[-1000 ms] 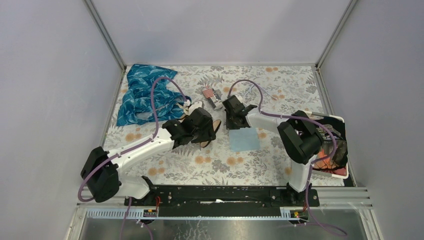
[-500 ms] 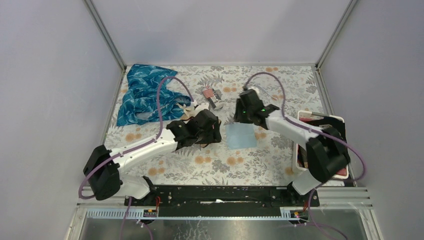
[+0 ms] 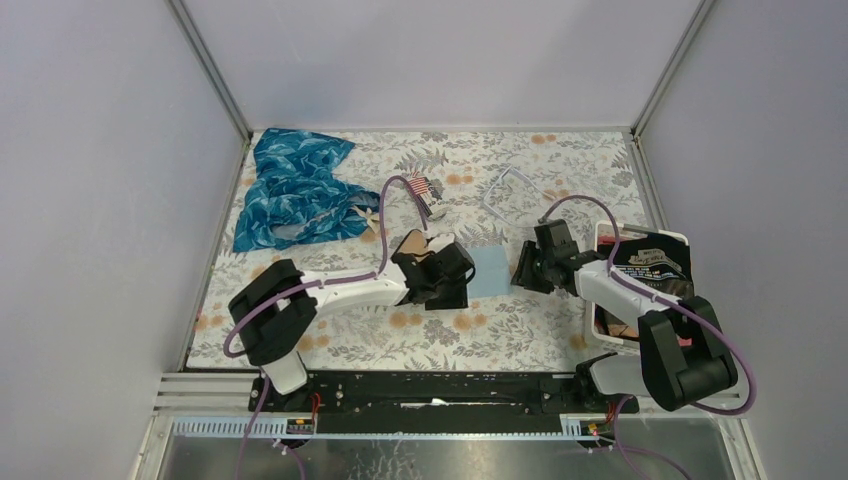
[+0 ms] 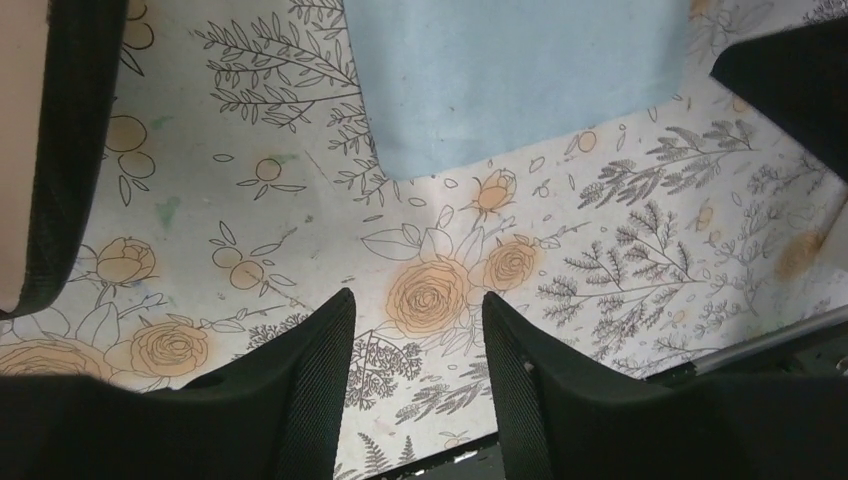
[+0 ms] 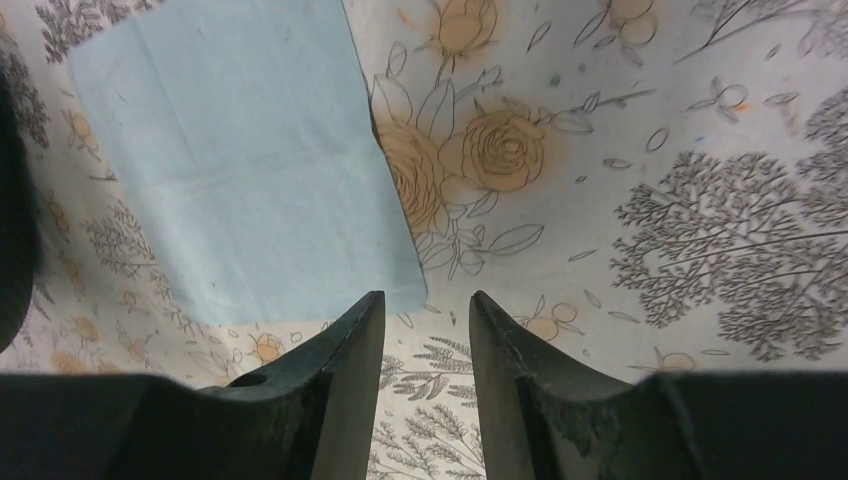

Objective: Organize the sunglasses
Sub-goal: Fold the glasses cleaning cloth at the center of the board.

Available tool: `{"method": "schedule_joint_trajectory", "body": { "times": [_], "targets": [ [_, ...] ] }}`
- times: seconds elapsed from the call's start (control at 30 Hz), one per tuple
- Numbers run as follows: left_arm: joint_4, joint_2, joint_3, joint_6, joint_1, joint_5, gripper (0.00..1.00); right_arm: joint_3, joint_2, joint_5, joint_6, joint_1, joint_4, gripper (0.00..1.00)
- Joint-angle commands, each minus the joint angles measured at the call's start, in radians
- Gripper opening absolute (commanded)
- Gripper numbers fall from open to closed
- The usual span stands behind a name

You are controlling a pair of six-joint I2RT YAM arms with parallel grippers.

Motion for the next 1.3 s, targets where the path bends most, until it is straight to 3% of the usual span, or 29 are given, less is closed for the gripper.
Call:
{"method": "schedule_joint_trajectory", "body": {
  "times": [0.0, 0.23, 0.57, 0.87, 1.1, 1.27],
  "targets": [
    [0.045, 0.020, -0.004, -0.086, 0.003, -0.043, 0.53, -0.036, 0.014, -0.095, 0.039, -0.002, 0.076, 0.43],
    [0.053, 0.096, 0.003, -0.150, 0.014, -0.065, 0.44, -0.047, 0.059, -0.111, 0.044, -0.002, 0.114, 0.39],
    [0.099, 0.130, -0.008, -0.187, 0.036, -0.064, 0.35, -0.056, 0.055, -0.103, 0.046, -0.002, 0.114, 0.21],
    [0.102, 0.163, 0.009, -0.197, 0.043, -0.060, 0.31, -0.078, 0.041, -0.122, 0.055, -0.002, 0.119, 0.10],
    [0.088, 0.155, -0.001, -0.211, 0.076, -0.072, 0.27, -0.085, 0.032, -0.125, 0.058, -0.002, 0.118, 0.09],
    [0.103, 0.167, 0.004, -0.204, 0.080, -0.066, 0.27, -0.084, 0.035, -0.114, 0.058, -0.002, 0.119, 0.19]
  ]
}}
